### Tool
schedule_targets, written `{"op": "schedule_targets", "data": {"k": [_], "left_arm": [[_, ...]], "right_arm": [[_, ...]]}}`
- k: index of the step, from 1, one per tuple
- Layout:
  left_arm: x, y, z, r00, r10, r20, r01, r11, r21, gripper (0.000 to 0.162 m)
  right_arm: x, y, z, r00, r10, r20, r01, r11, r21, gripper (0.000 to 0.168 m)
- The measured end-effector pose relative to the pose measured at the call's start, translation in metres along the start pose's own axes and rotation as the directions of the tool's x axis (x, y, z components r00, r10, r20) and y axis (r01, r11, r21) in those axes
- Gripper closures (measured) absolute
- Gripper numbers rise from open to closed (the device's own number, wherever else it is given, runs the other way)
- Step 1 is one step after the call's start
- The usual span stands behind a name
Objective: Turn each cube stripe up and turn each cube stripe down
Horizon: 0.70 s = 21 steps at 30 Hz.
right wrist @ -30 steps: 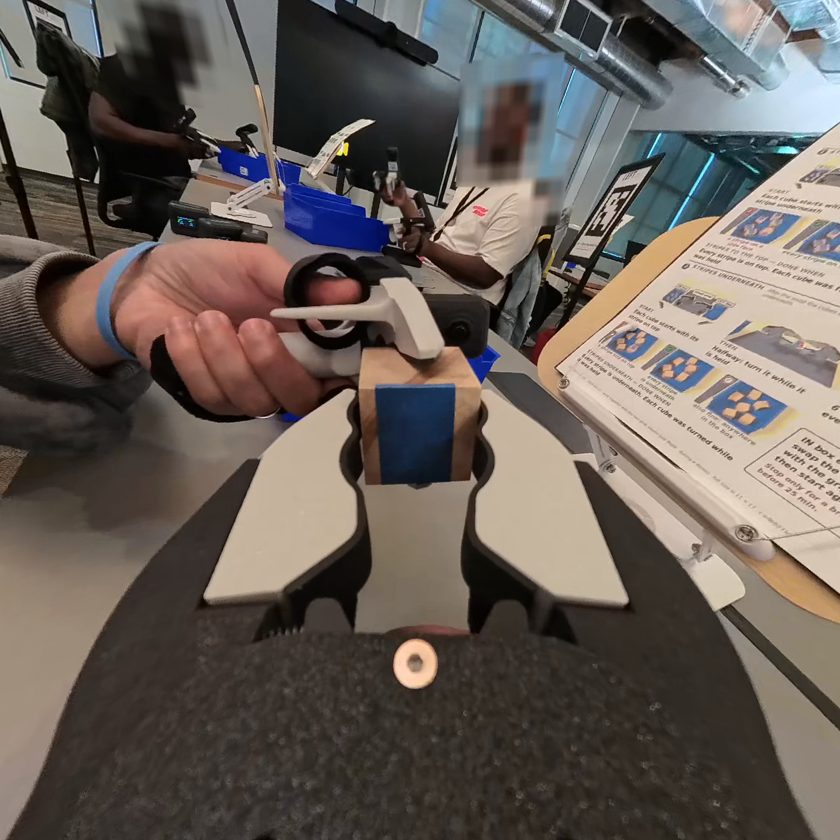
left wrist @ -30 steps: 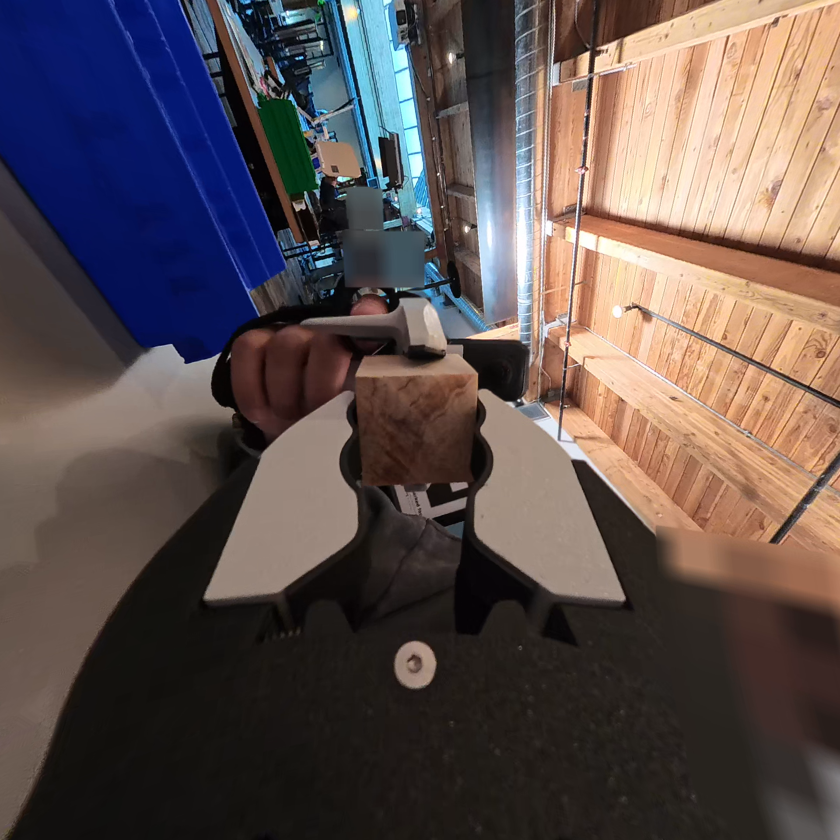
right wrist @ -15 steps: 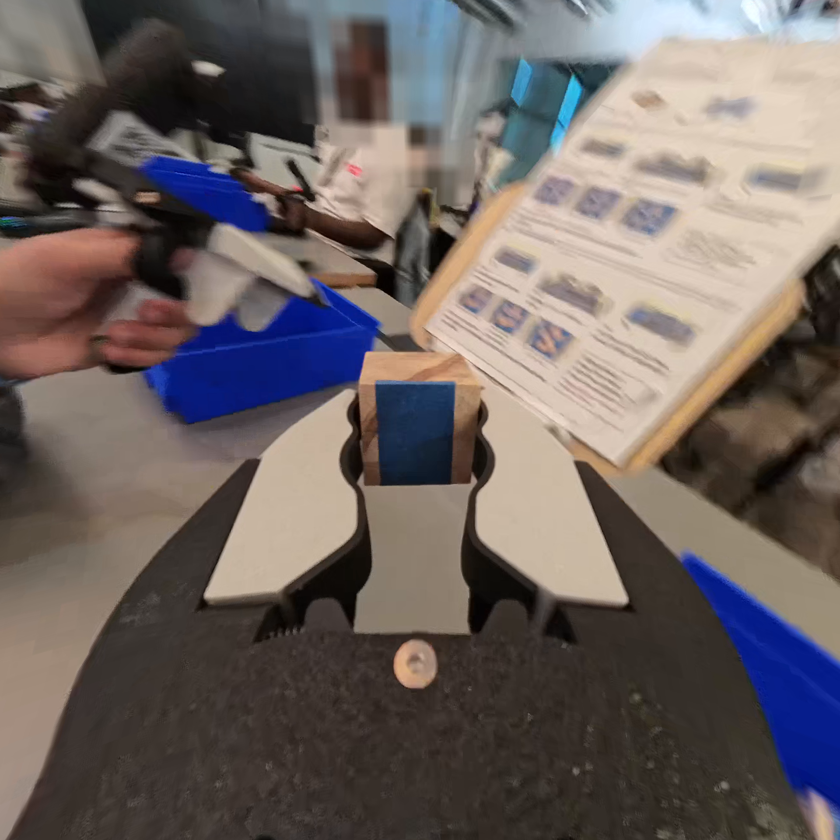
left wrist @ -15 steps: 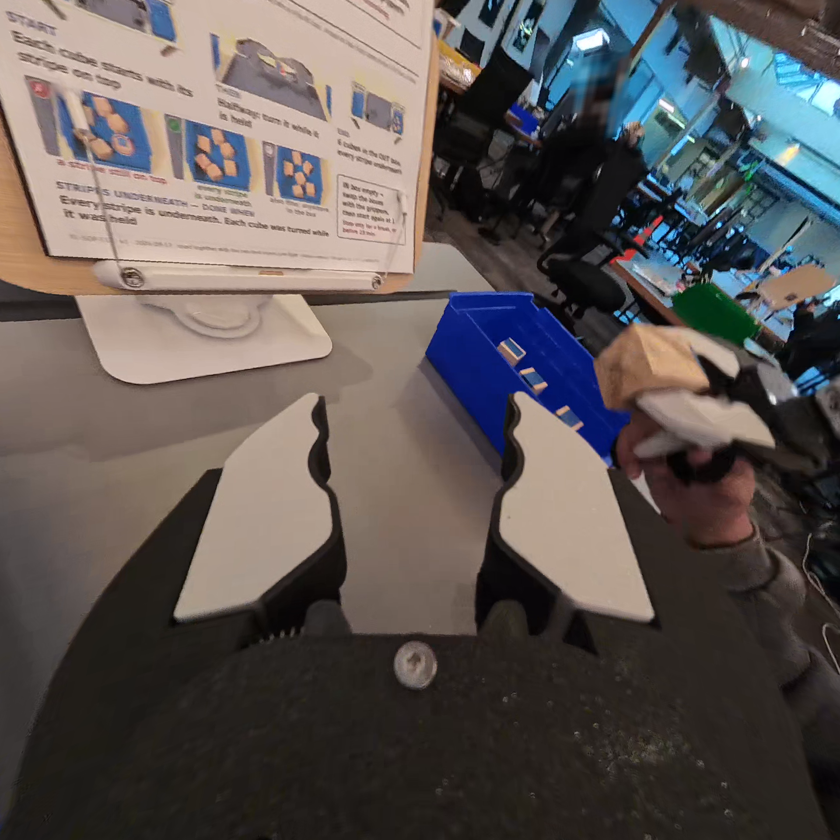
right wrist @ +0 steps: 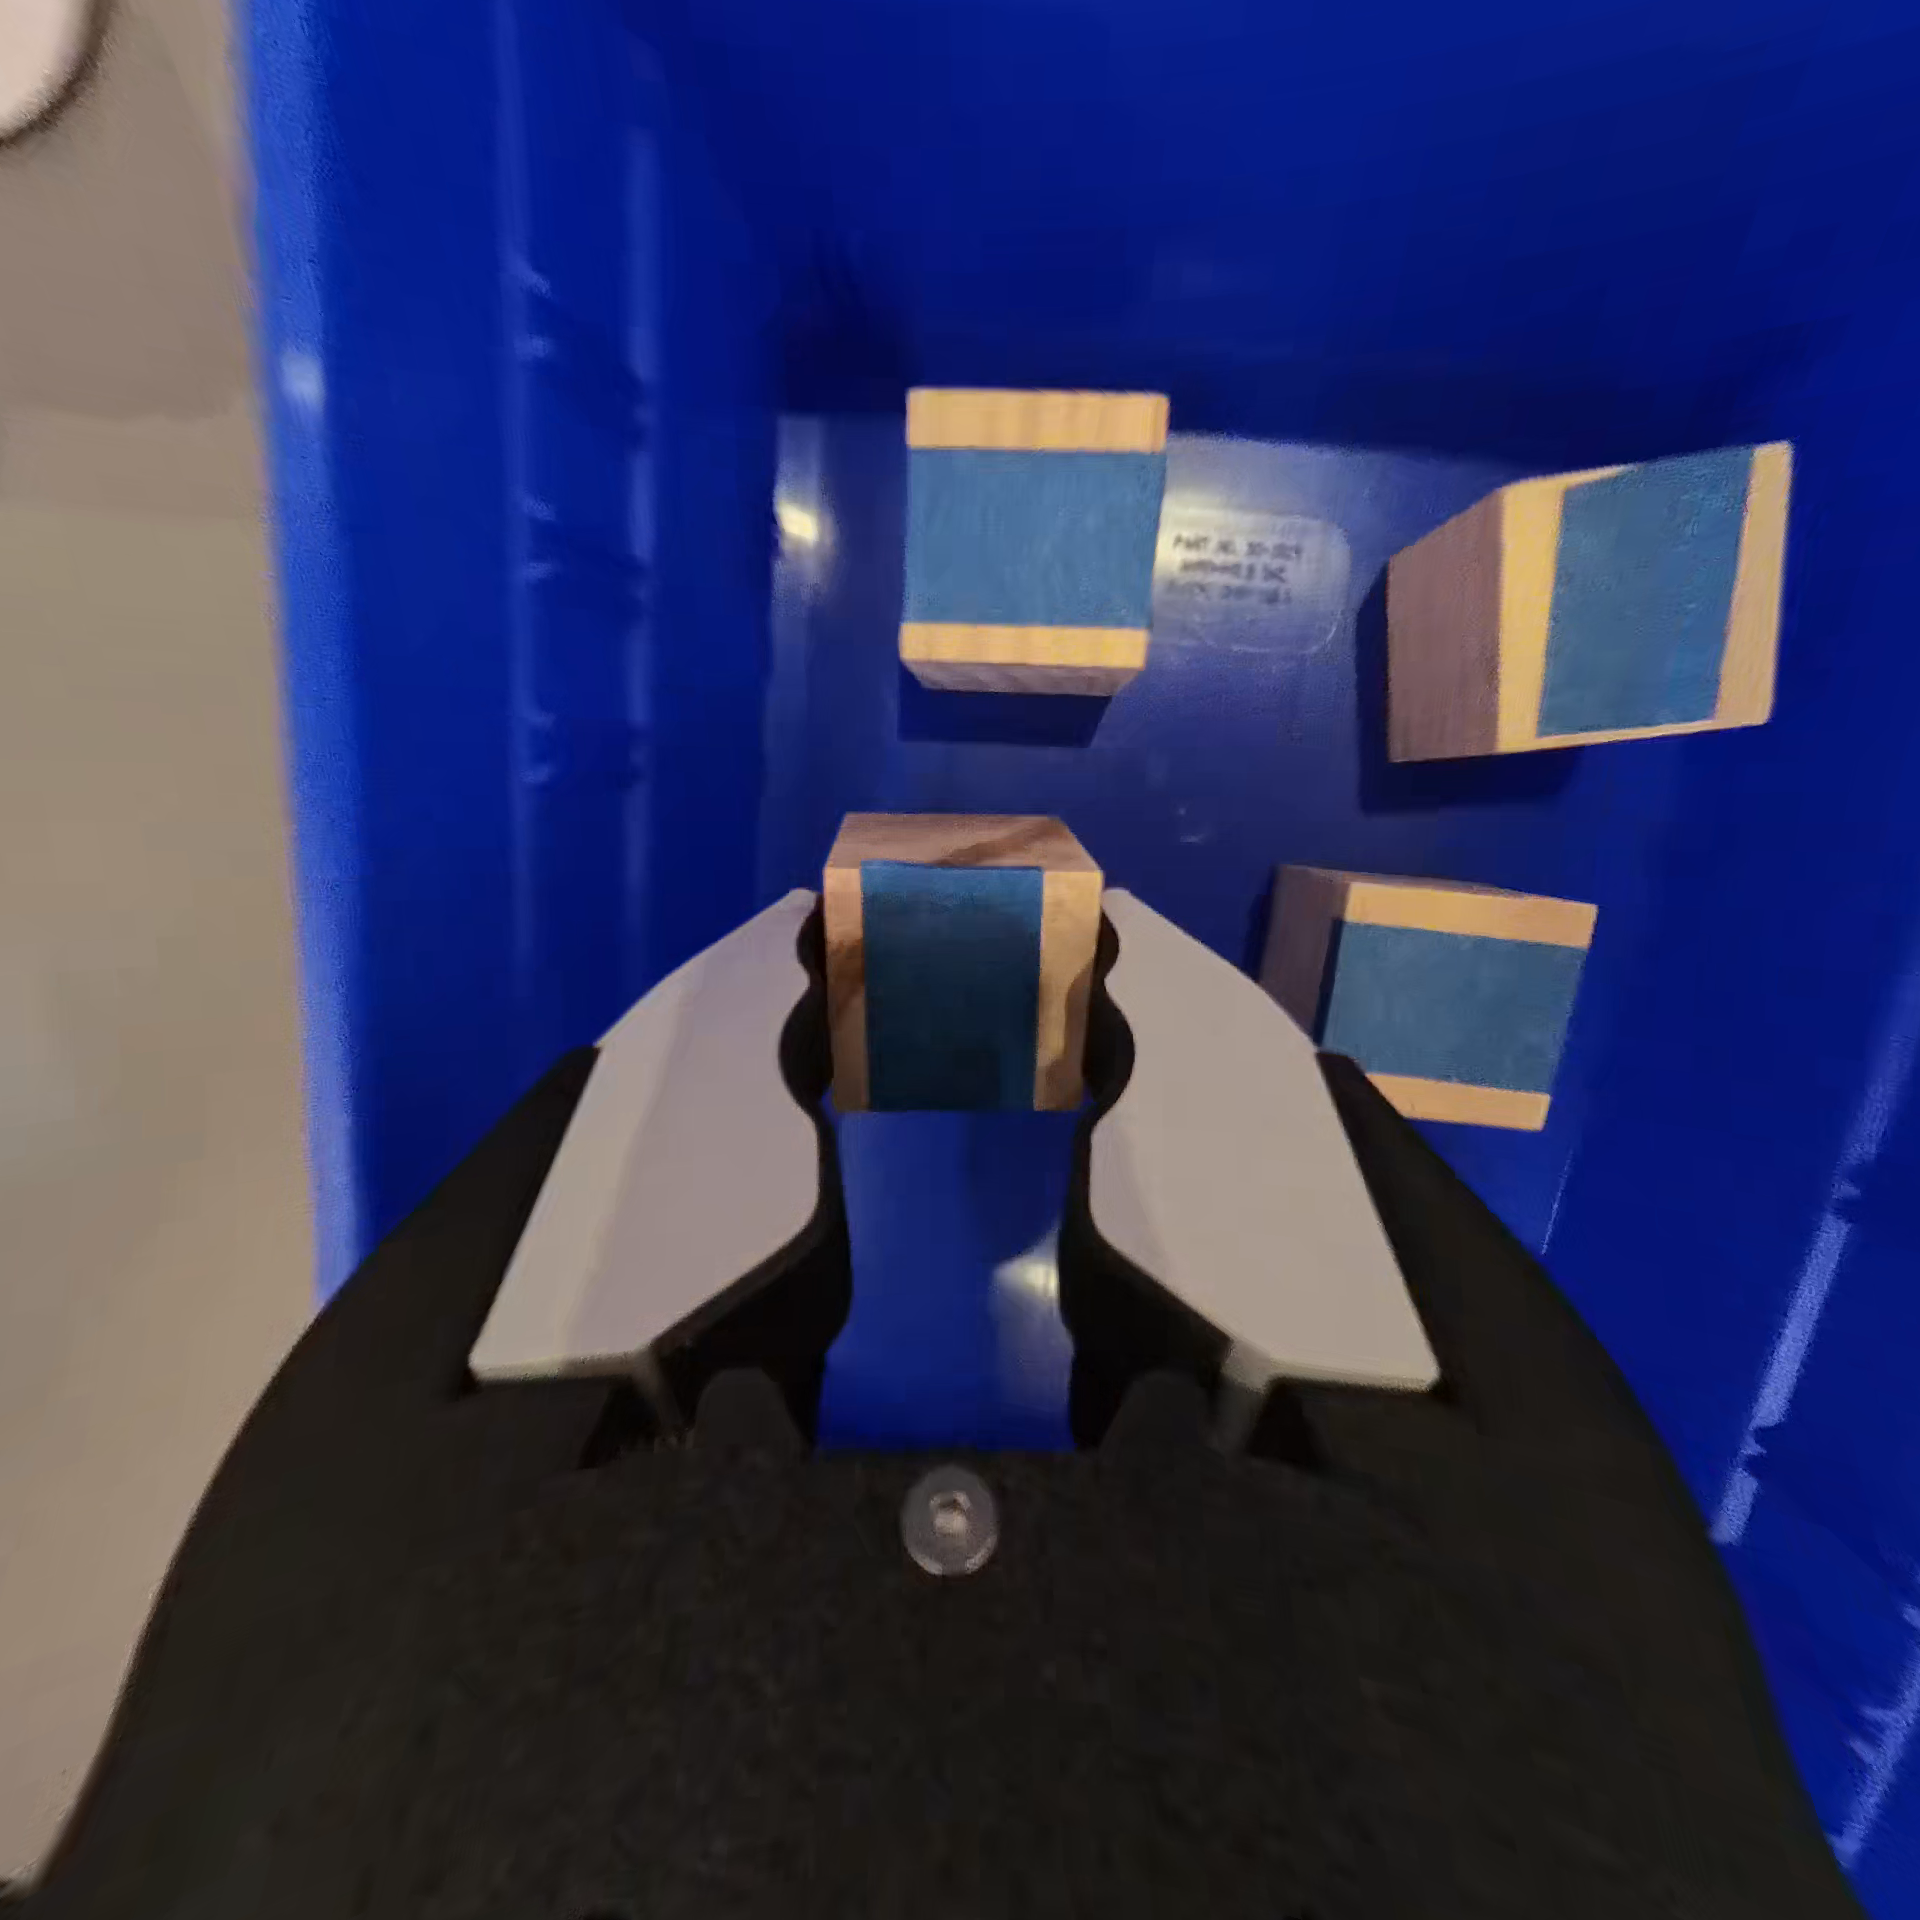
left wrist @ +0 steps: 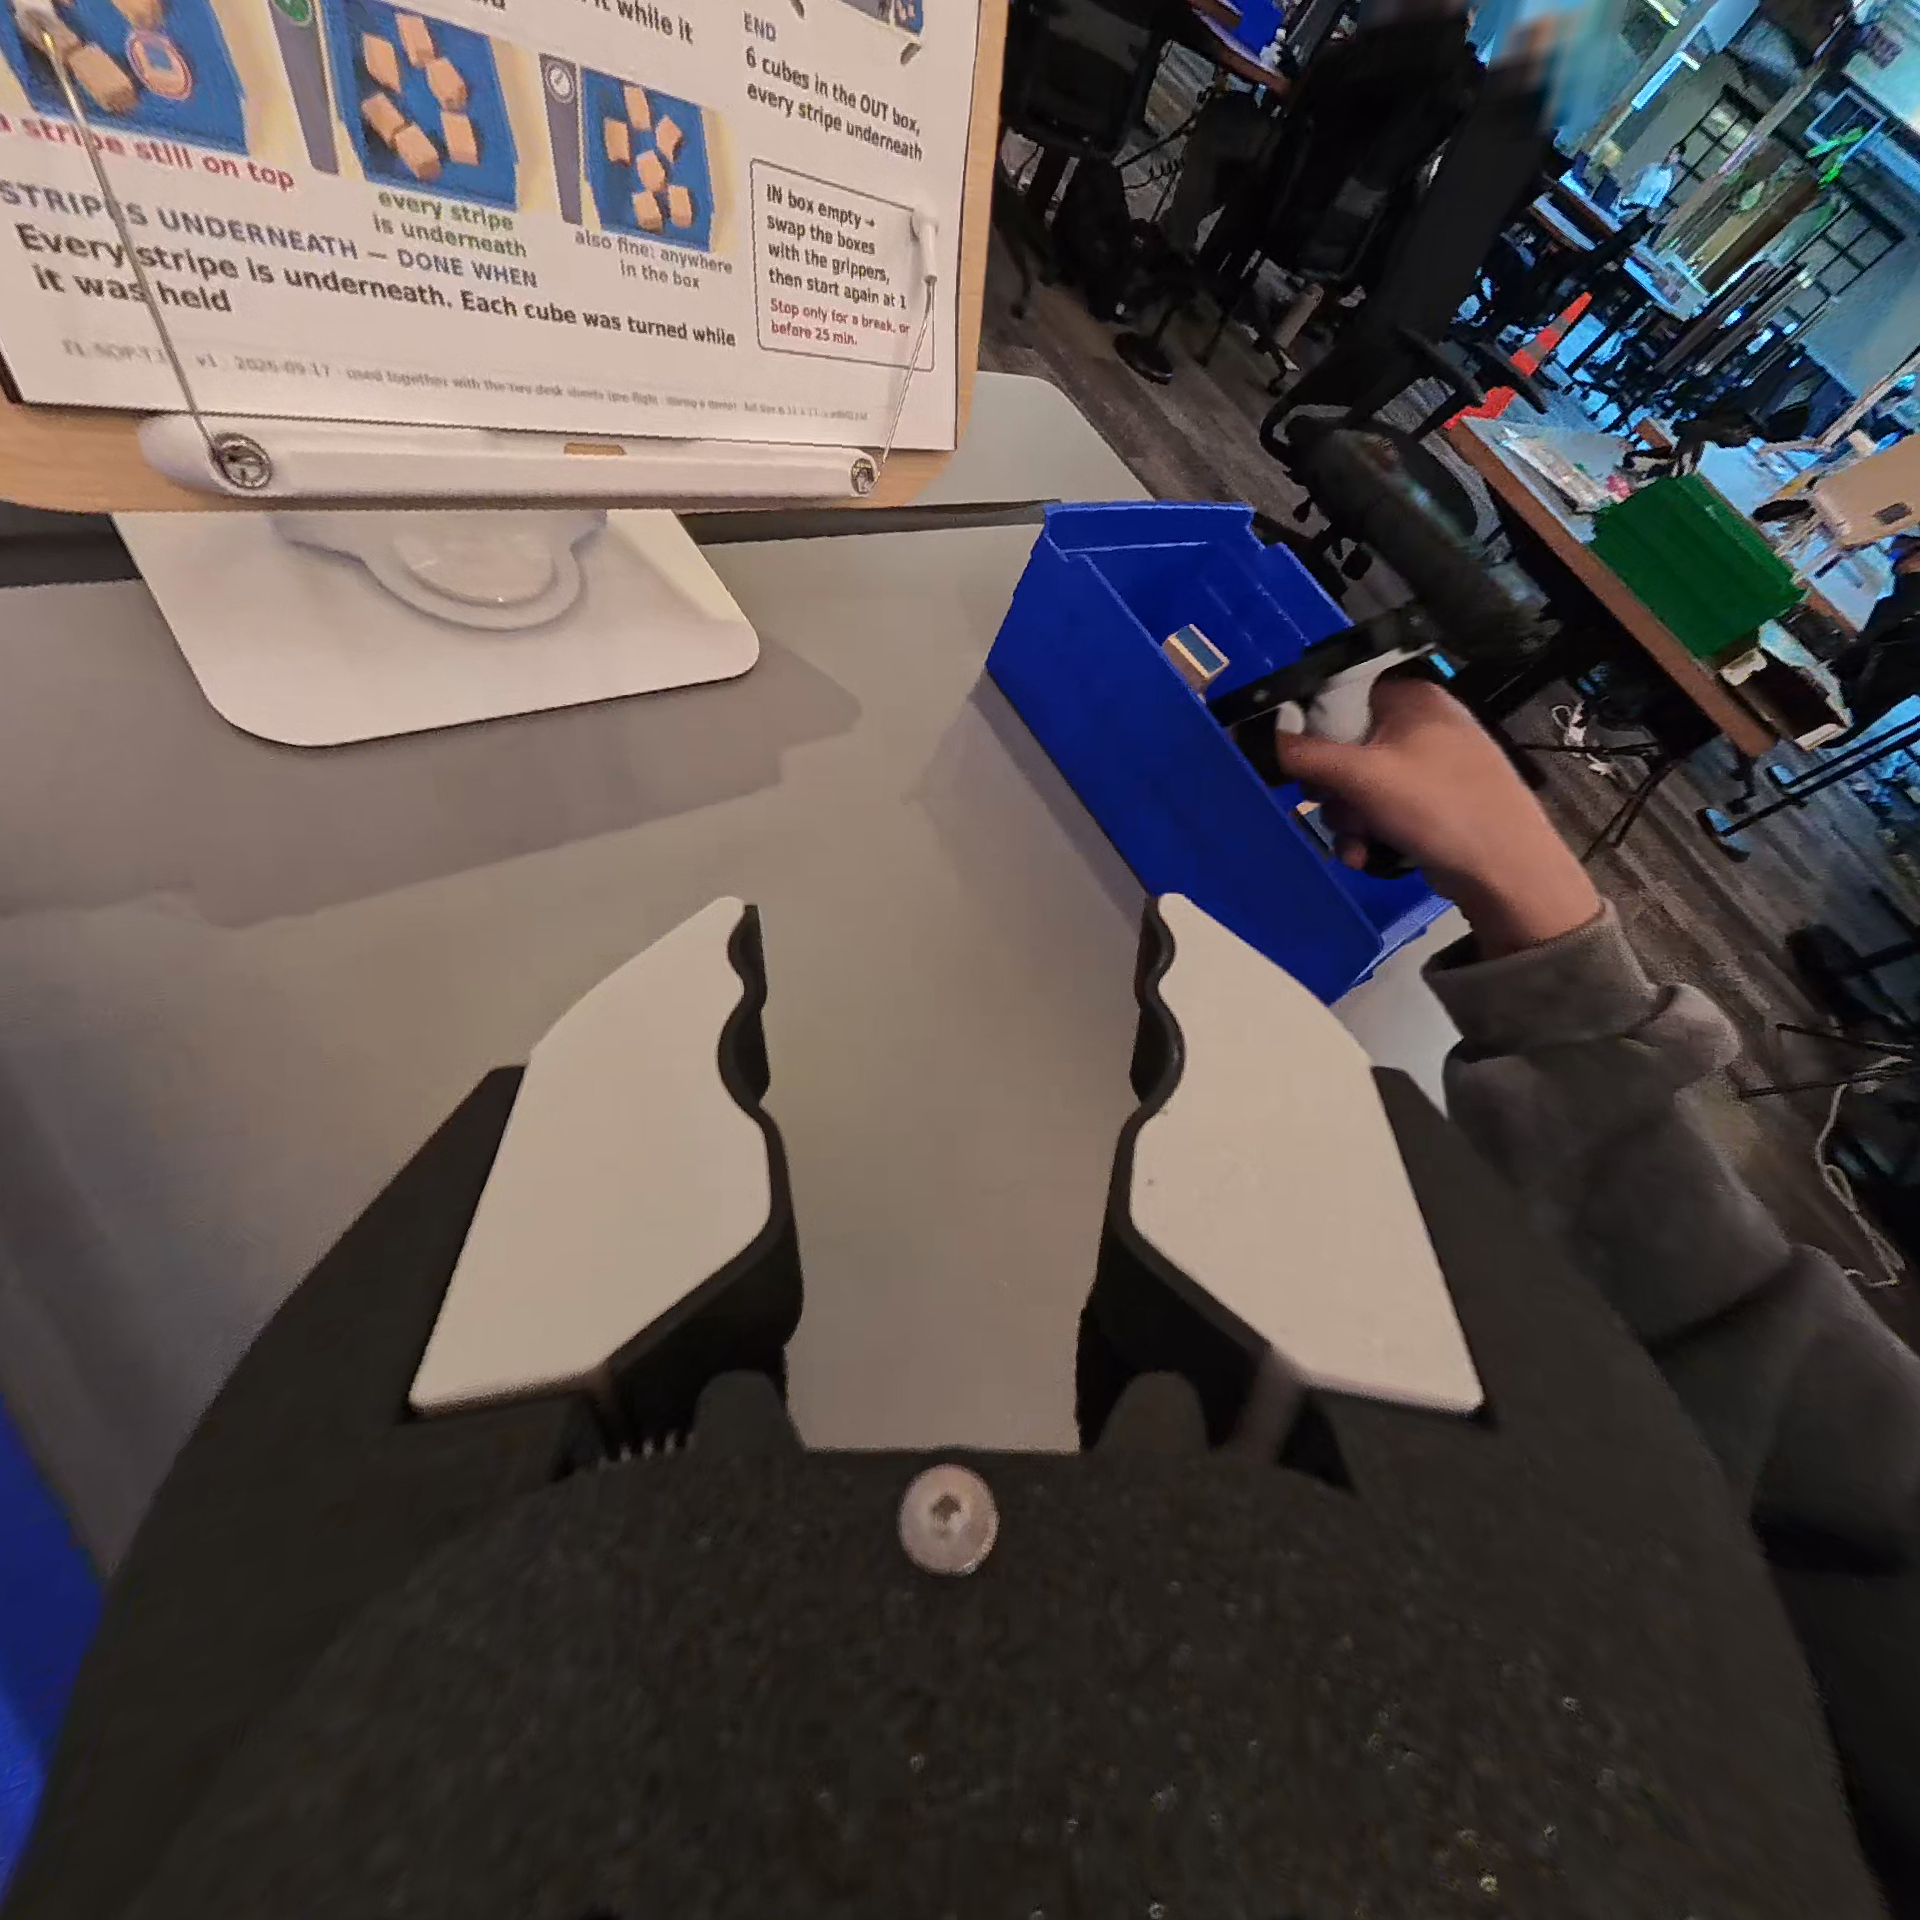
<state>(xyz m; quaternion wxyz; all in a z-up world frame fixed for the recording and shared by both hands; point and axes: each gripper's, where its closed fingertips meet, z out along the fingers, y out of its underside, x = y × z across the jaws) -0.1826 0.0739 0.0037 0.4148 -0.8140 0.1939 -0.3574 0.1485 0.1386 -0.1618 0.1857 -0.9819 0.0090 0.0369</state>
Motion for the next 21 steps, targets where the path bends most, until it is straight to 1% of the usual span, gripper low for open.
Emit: {"op": "schedule_targets", "data": {"k": [2, 4, 9, 11, 13, 15, 16, 17, 18, 19, 20, 21], "left_arm": [[0.000, 0.002, 0.000, 1.000, -0.009, -0.016, 0.009, 1.000, -0.017, 0.094], [0.001, 0.003, 0.000, 1.000, -0.013, -0.024, 0.012, 1.000, -0.023, 0.094], [0.006, 0.007, 0.003, 1.000, 0.003, -0.031, -0.005, 0.999, -0.048, 0.094], [0.008, 0.009, 0.005, 0.999, 0.010, -0.033, -0.011, 0.998, -0.060, 0.094], [0.010, 0.011, 0.006, 0.999, 0.018, -0.035, -0.020, 0.997, -0.071, 0.094], [0.009, 0.011, 0.007, 0.999, 0.025, -0.029, -0.027, 0.997, -0.074, 0.094], [0.009, 0.011, 0.007, 0.999, 0.027, -0.025, -0.028, 0.997, -0.073, 0.094], [0.008, 0.011, 0.007, 0.999, 0.028, -0.021, -0.029, 0.997, -0.073, 0.094], [0.008, 0.011, 0.007, 0.999, 0.029, -0.018, -0.031, 0.997, -0.076, 0.094], [0.007, 0.012, 0.008, 0.999, 0.031, -0.017, -0.033, 0.996, -0.080, 0.094], [0.007, 0.013, 0.008, 0.999, 0.033, -0.014, -0.035, 0.996, -0.084, 0.094], [0.006, 0.014, 0.009, 0.999, 0.035, -0.011, -0.036, 0.995, -0.090, 0.094]], "right_arm": [[0.005, 0.004, 0.011, 0.999, 0.003, -0.047, -0.005, 0.999, -0.043, 0.122], [0.006, 0.009, 0.019, 0.998, -0.002, -0.062, -0.003, 0.996, -0.085, 0.123], [0.006, 0.009, 0.022, 0.998, 0.007, -0.067, -0.014, 0.994, -0.108, 0.122], [0.004, 0.005, 0.020, 0.998, -0.007, -0.055, 0.002, 0.996, -0.091, 0.102], [0.007, -0.003, 0.005, 0.998, -0.016, -0.067, 0.014, 1.000, -0.021, 0.097], [0.002, -0.019, -0.029, 0.999, -0.012, -0.036, 0.017, 0.990, 0.138, 0.097], [-0.007, -0.029, -0.053, 0.999, -0.037, -0.001, 0.036, 0.966, 0.256, 0.097], [-0.020, -0.040, -0.081, 0.996, -0.083, 0.031, 0.064, 0.914, 0.400, 0.097], [-0.040, -0.046, -0.111, 0.988, -0.140, 0.073, 0.077, 0.831, 0.551, 0.097], [-0.069, -0.047, -0.141, 0.965, -0.223, 0.136, 0.066, 0.714, 0.697, 0.098], [-0.105, -0.040, -0.169, 0.918, -0.339, 0.205, 0.031, 0.576, 0.817, 0.100], [-0.139, -0.024, -0.190, 0.860, -0.444, 0.253, -0.029, 0.452, 0.891, 0.108]]}}
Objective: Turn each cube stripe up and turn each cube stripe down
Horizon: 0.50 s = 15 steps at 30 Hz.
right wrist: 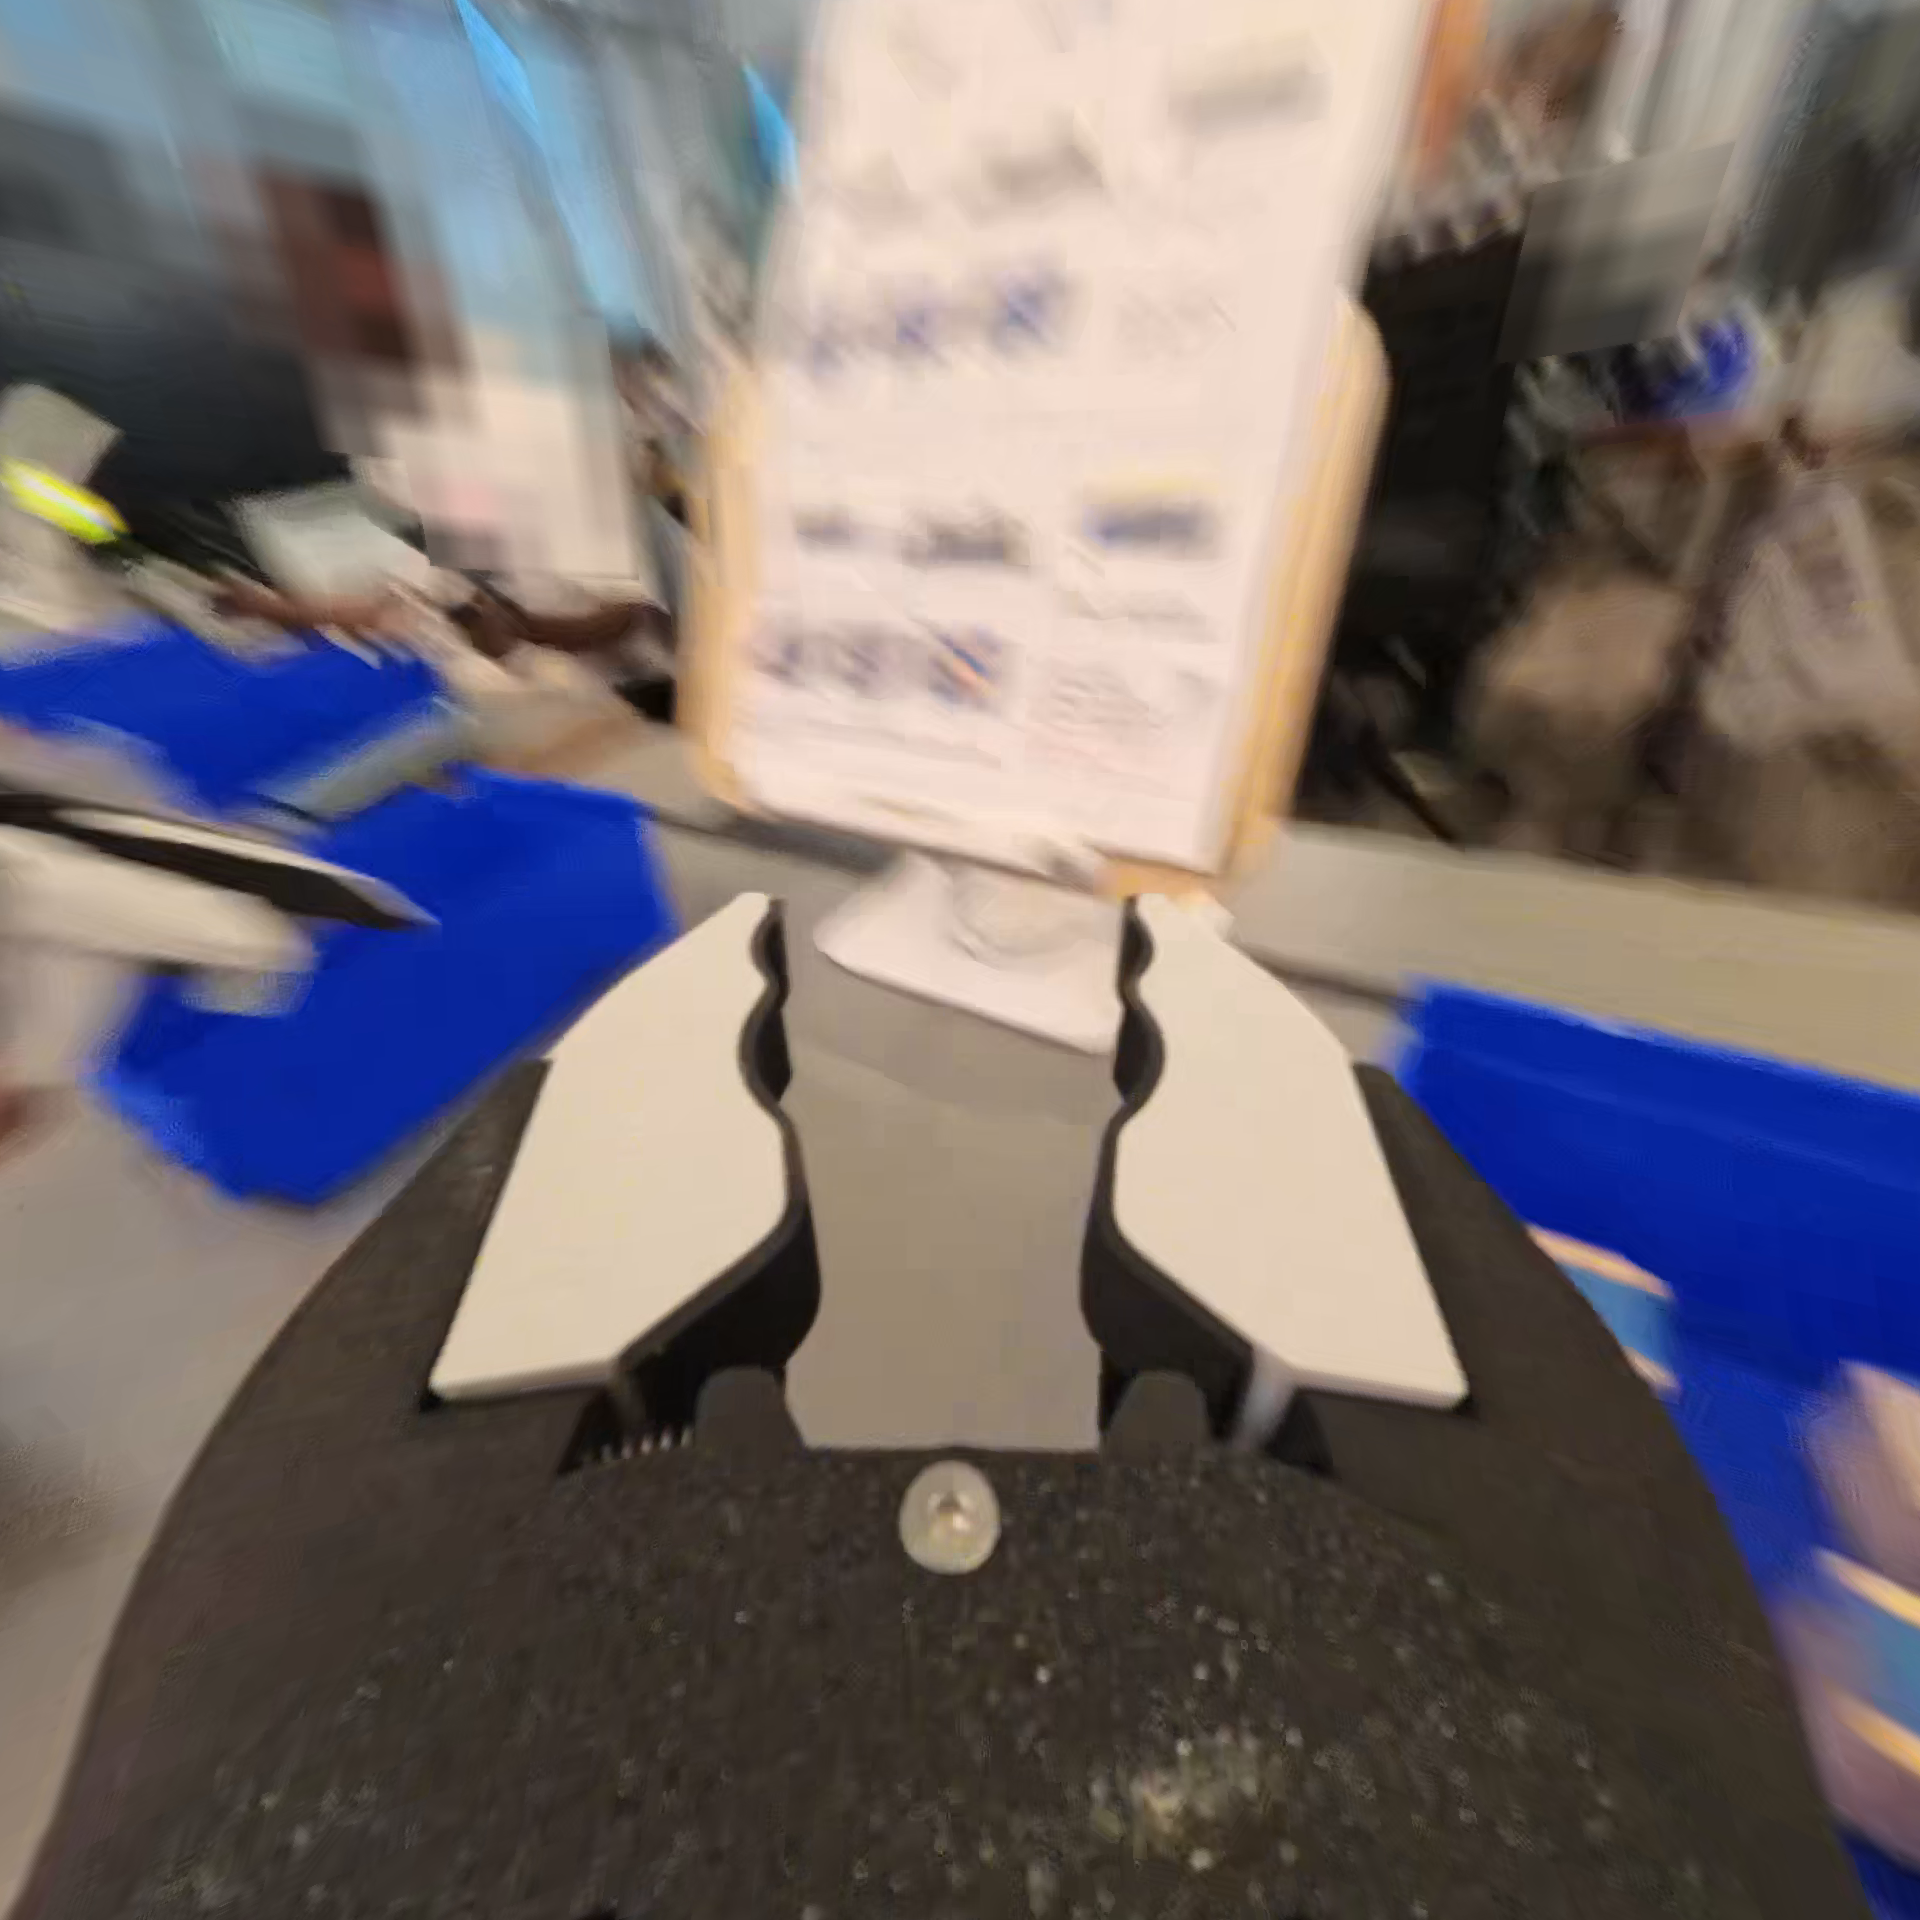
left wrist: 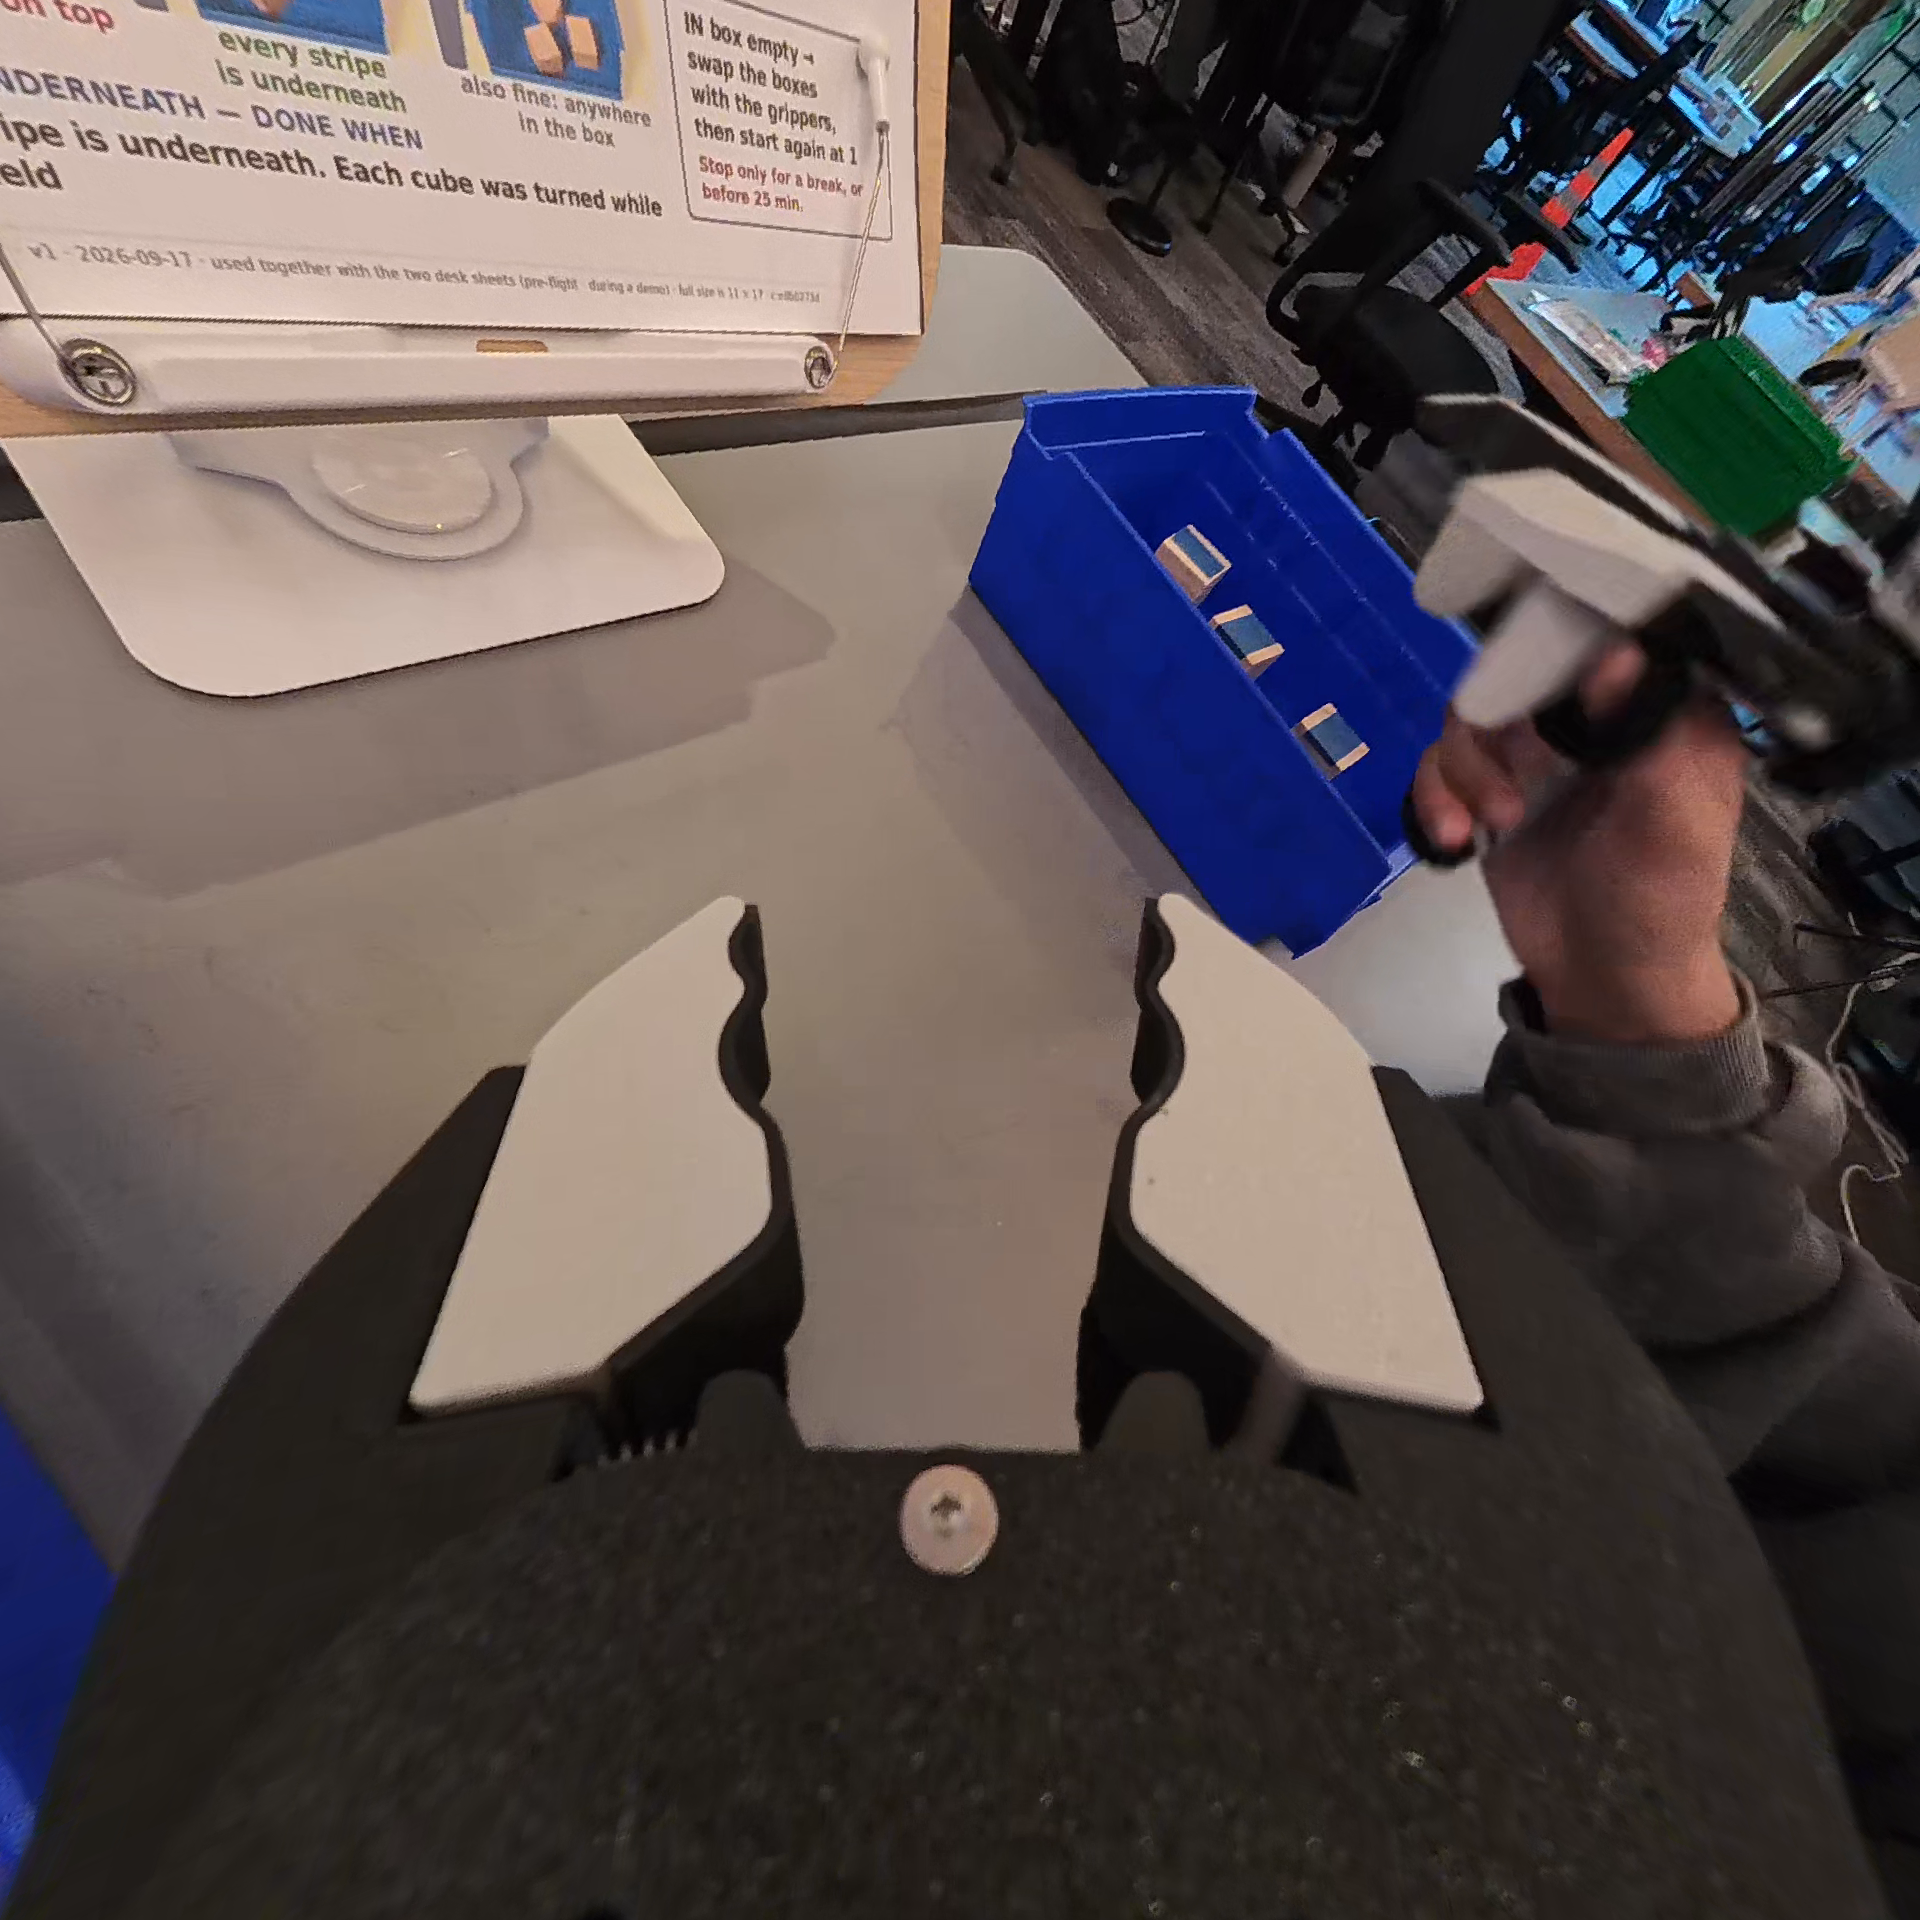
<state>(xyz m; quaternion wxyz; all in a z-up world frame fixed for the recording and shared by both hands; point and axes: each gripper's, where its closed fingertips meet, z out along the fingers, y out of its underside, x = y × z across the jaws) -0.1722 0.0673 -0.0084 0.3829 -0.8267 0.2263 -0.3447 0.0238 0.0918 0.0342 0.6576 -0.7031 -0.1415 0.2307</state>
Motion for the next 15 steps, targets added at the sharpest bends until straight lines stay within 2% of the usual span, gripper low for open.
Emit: {"op": "schedule_targets", "data": {"k": [2, 3, 4, 6, 7, 9, 13, 15], "left_arm": [[-0.002, 0.002, 0.002, 1.000, -0.001, 0.006, 0.001, 1.000, -0.007, 0.094], [-0.002, 0.003, 0.002, 1.000, -0.003, 0.007, 0.003, 1.000, -0.012, 0.094], [-0.002, 0.004, 0.003, 1.000, -0.002, 0.006, 0.002, 1.000, -0.021, 0.094], [-0.003, 0.011, 0.005, 1.000, 0.016, 0.009, -0.015, 0.998, -0.064, 0.094], [-0.006, 0.014, 0.005, 0.999, 0.031, 0.022, -0.029, 0.995, -0.094, 0.094], [-0.019, 0.021, 0.001, 0.995, 0.058, 0.080, -0.046, 0.987, -0.153, 0.094], [-0.060, 0.016, -0.028, 0.972, 0.072, 0.222, -0.034, 0.985, -0.168, 0.094], [-0.096, 0.016, -0.050, 0.939, 0.050, 0.340, 0.012, 0.984, -0.180, 0.093]], "right_arm": [[-0.058, 0.001, -0.012, 0.991, 0.039, 0.126, -0.065, 0.975, 0.213, 0.126], [-0.079, 0.013, -0.013, 0.981, 0.093, 0.171, -0.133, 0.961, 0.243, 0.140], [-0.097, 0.029, -0.013, 0.963, 0.148, 0.225, -0.201, 0.950, 0.238, 0.144], [-0.125, 0.061, -0.005, 0.922, 0.227, 0.313, -0.291, 0.940, 0.177, 0.138], [-0.134, 0.075, 0.002, 0.907, 0.251, 0.339, -0.307, 0.944, 0.122, 0.126], [-0.143, 0.091, 0.009, 0.900, 0.241, 0.363, -0.266, 0.964, 0.019, 0.120], [-0.138, 0.095, 0.005, 0.917, 0.174, 0.358, -0.207, 0.977, 0.056, 0.121], [-0.134, 0.097, 0.004, 0.926, 0.155, 0.344, -0.194, 0.978, 0.082, 0.122]]}}
